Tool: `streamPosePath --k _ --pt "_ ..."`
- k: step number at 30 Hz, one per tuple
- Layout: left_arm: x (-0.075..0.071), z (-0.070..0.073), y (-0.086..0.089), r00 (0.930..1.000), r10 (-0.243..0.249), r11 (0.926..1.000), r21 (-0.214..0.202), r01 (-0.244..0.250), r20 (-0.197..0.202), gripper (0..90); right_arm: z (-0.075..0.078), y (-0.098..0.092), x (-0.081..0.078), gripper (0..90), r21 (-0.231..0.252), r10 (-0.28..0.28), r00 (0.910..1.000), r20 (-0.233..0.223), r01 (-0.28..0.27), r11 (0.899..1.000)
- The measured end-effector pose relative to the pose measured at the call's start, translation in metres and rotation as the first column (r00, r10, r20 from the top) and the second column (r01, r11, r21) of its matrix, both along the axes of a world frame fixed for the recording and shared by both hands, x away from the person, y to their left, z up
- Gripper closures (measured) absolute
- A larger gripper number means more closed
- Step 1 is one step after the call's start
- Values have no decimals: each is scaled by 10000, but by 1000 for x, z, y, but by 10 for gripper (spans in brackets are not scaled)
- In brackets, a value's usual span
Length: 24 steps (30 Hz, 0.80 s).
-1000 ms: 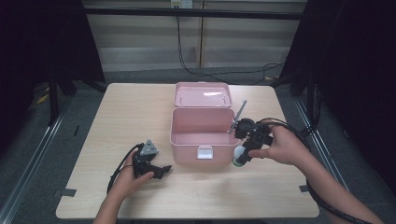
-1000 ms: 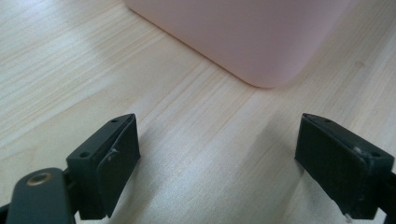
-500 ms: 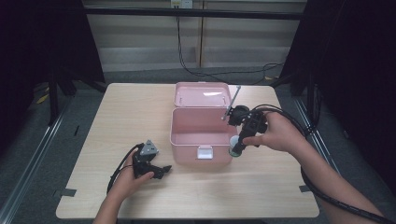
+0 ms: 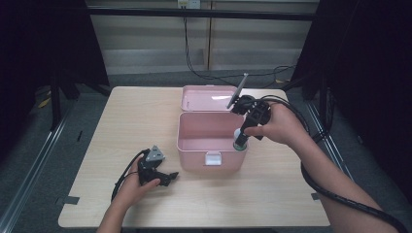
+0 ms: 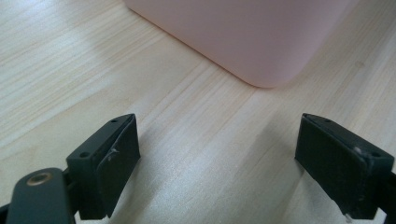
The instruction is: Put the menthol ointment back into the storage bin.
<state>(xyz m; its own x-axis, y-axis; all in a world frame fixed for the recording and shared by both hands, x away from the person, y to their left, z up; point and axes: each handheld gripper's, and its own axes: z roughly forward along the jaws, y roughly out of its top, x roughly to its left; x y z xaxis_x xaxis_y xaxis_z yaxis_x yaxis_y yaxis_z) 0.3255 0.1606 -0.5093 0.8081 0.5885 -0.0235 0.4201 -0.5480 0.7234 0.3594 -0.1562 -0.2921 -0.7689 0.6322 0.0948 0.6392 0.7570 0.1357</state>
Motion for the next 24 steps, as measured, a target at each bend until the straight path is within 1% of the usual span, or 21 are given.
streamPosePath --k 1,3,4,5,7,9,10,11,12,13,14,15,18,19,20,24 --pt "0 0 0 10000 -2 10000 4 2 -1 133 1 0 2 503 -52 -78 10000 38 78 10000" --pt "0 0 0 10000 2 10000 0 -2 0 132 3 2 9 503 -28 -487 9988 47 487 9988" --pt "0 0 0 10000 2 10000 0 -2 0 132 3 2 9 503 -28 -487 9988 47 487 9988" --pt "0 0 0 10000 -1 10000 3 1 1 132 2 3 13 503 -55 -569 9982 189 570 9984" --pt "0 0 0 10000 0 10000 5 0 1 132 3 5 16 503 -172 -920 9956 171 923 9956" --pt "0 0 0 10000 -1 10000 3 1 2 132 2 6 21 503 -85 -1085 9938 240 1087 9940" --pt "0 0 0 10000 -1 10000 6 1 -1 132 1 7 22 503 35 -1272 9916 214 1272 9919" --pt "0 0 0 10000 -1 10000 6 1 -1 132 1 7 22 503 35 -1272 9916 214 1272 9919" --pt "0 0 0 10000 -3 10000 5 3 0 132 0 8 26 503 1 -1633 9864 171 1634 9866" --pt "0 0 0 10000 0 10000 0 0 2 132 -1 8 28 503 -45 -1787 9837 216 1788 9839" --pt "0 0 0 10000 0 10000 0 0 2 132 -1 8 28 503 -45 -1787 9837 216 1788 9839" --pt "0 0 0 10000 1 10000 1 -1 -1 132 -4 8 32 503 4 -2072 9779 294 2072 9783" --pt "0 0 0 10000 -1 10000 2 1 2 132 -8 8 38 503 66 -2393 9702 383 2392 9709" --pt "0 0 0 10000 0 10000 2 0 -2 132 -8 8 38 503 66 -2393 9702 383 2392 9709" --pt "0 0 0 10000 1 10000 2 -1 -1 132 -10 8 41 503 80 -2571 9659 307 2570 9664" --pt "0 0 0 10000 -1 10000 5 1 0 132 -17 9 47 503 102 -2855 9581 224 2853 9584"
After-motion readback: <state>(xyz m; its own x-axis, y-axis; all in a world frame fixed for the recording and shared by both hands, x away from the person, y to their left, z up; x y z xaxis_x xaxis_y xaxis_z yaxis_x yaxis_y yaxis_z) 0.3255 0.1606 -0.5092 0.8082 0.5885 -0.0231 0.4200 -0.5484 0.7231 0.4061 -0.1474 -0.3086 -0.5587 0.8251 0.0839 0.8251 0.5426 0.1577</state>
